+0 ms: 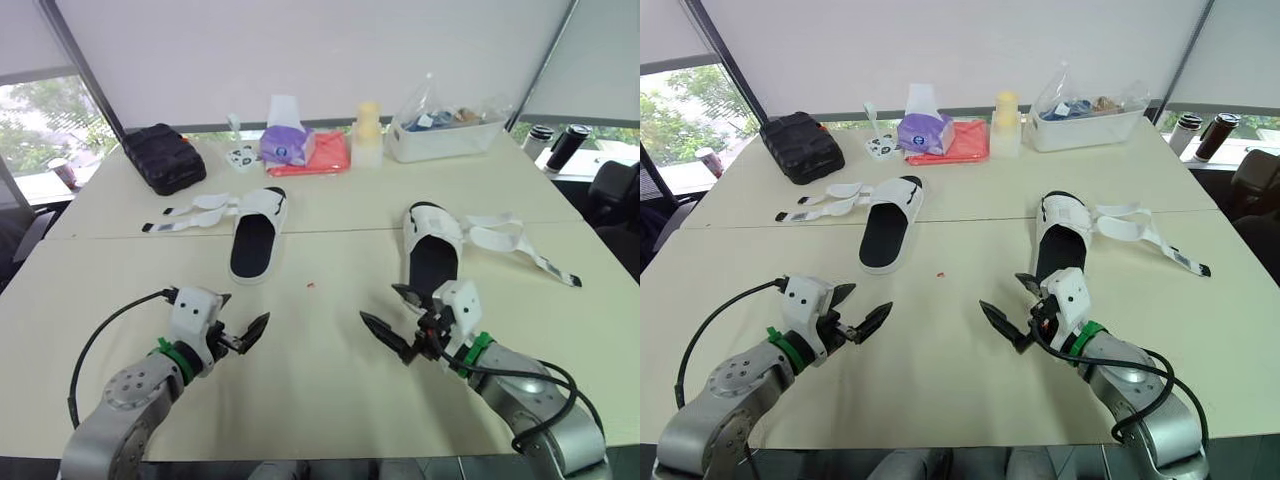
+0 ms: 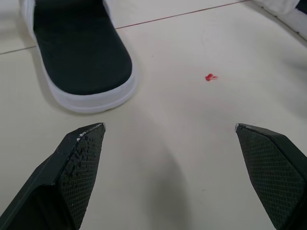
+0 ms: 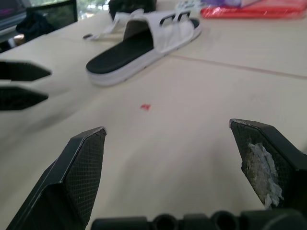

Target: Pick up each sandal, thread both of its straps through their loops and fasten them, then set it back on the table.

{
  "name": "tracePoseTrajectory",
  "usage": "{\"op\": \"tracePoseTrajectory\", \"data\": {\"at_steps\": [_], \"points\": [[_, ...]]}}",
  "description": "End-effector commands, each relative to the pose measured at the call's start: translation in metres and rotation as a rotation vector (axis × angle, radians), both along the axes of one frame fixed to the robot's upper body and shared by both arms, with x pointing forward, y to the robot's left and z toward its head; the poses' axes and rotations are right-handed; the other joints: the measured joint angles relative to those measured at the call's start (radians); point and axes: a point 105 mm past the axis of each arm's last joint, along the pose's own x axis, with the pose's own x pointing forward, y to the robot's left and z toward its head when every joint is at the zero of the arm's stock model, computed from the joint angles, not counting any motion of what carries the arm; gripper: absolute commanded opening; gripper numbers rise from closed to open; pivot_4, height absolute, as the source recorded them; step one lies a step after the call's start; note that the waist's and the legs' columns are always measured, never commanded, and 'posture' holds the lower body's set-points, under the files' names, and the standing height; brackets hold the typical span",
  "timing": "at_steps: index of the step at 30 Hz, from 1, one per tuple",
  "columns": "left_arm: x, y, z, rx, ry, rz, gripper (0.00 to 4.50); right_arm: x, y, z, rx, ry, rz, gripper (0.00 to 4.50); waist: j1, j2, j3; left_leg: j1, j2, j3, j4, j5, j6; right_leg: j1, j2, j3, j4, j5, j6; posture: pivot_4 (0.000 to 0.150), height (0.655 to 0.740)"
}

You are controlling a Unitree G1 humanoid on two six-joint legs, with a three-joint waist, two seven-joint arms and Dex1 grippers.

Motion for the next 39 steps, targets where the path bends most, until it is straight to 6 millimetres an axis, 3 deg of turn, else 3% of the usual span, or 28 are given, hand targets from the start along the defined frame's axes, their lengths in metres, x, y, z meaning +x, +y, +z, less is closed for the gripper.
{"op": "tracePoseTrajectory", "data": {"at_steps": [1,13,29,39], "points": [[0.001,0.000,0.010,0.015,-0.047,-0.018,4.50,-0.002,0.004,0.015,0.022,-0.060,0.017,4.44,0.001,0.000,0.000,0.000,0.000,0.000,0.000,0.000,0.000,0.000,0.001,0.000,0.000,0.000,0.000,0.150,0.7400],[-0.001,-0.002,0.013,-0.022,-0.037,-0.045,4.50,-0.003,0.000,0.015,0.025,-0.056,-0.011,4.44,0.001,-0.001,0.001,0.000,0.003,0.011,0.001,0.002,-0.003,-0.003,0.005,0.012,0.000,0.002,0.001,0.150,0.7400],[0.013,-0.005,0.024,-0.025,-0.047,-0.140,4.50,0.002,0.000,0.022,0.041,-0.089,-0.073,4.44,0.001,-0.003,0.002,0.001,0.011,0.019,0.002,0.001,-0.003,-0.005,0.013,0.016,-0.002,0.006,-0.003,0.150,0.7400],[0.014,-0.006,0.026,-0.057,-0.038,-0.203,4.50,0.010,-0.022,0.035,-0.009,-0.176,-0.198,4.44,0.000,-0.004,0.002,0.001,0.012,0.020,0.002,0.001,-0.004,-0.006,0.013,0.016,-0.002,0.007,-0.003,0.150,0.7400]]}}
